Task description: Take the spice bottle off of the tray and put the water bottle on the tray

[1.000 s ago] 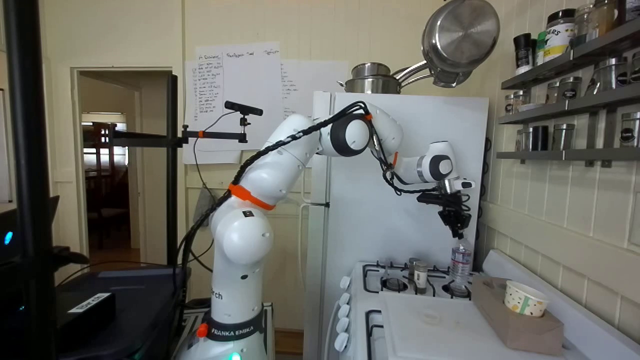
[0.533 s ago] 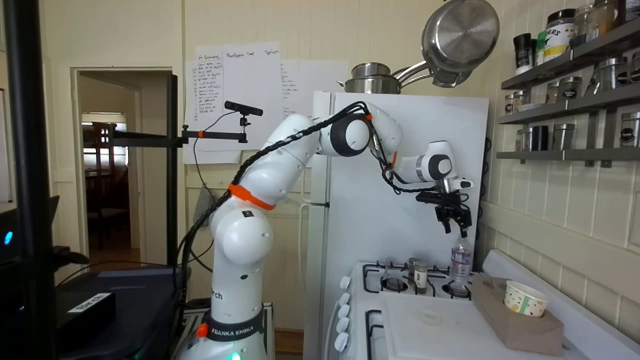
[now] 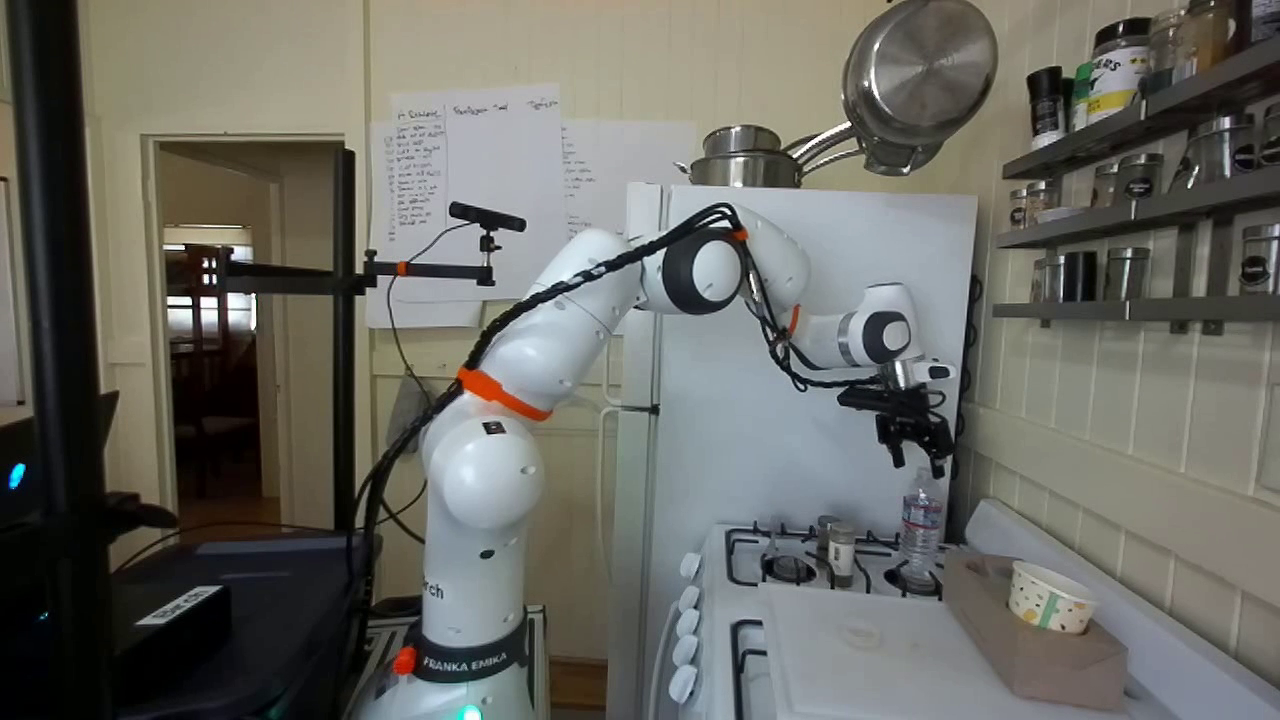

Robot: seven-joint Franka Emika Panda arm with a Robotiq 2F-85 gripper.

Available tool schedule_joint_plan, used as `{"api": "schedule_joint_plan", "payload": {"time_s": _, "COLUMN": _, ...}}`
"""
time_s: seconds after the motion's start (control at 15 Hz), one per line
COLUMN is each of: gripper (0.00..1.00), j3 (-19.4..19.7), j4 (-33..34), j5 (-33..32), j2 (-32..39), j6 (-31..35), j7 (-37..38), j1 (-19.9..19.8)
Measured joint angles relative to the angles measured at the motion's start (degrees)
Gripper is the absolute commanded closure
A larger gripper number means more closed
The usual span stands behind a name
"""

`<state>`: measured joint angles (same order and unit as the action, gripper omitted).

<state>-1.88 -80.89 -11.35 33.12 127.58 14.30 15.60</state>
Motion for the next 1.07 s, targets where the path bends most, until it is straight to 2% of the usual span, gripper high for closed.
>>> {"api": "schedule_joint_plan", "payload": {"time_s": 0.07, "gripper": 0.47, "j3": 0.0, "j4": 0.0, "j5": 0.0, "j2": 0.1, "j6": 0.0, "j7": 0.0, "j1": 0.0}}
{"api": "schedule_joint_plan", "payload": {"time_s": 0.47, "gripper": 0.92, "j3": 0.1, "j4": 1.1, "j5": -0.1, "j2": 1.1, "j6": 1.0, "j7": -0.6, "j1": -0.1}}
{"api": "schedule_joint_plan", "payload": {"time_s": 1.07, "gripper": 0.92, "j3": 0.0, "j4": 2.8, "j5": -0.4, "j2": 1.7, "j6": 1.0, "j7": -2.3, "j1": 0.4}}
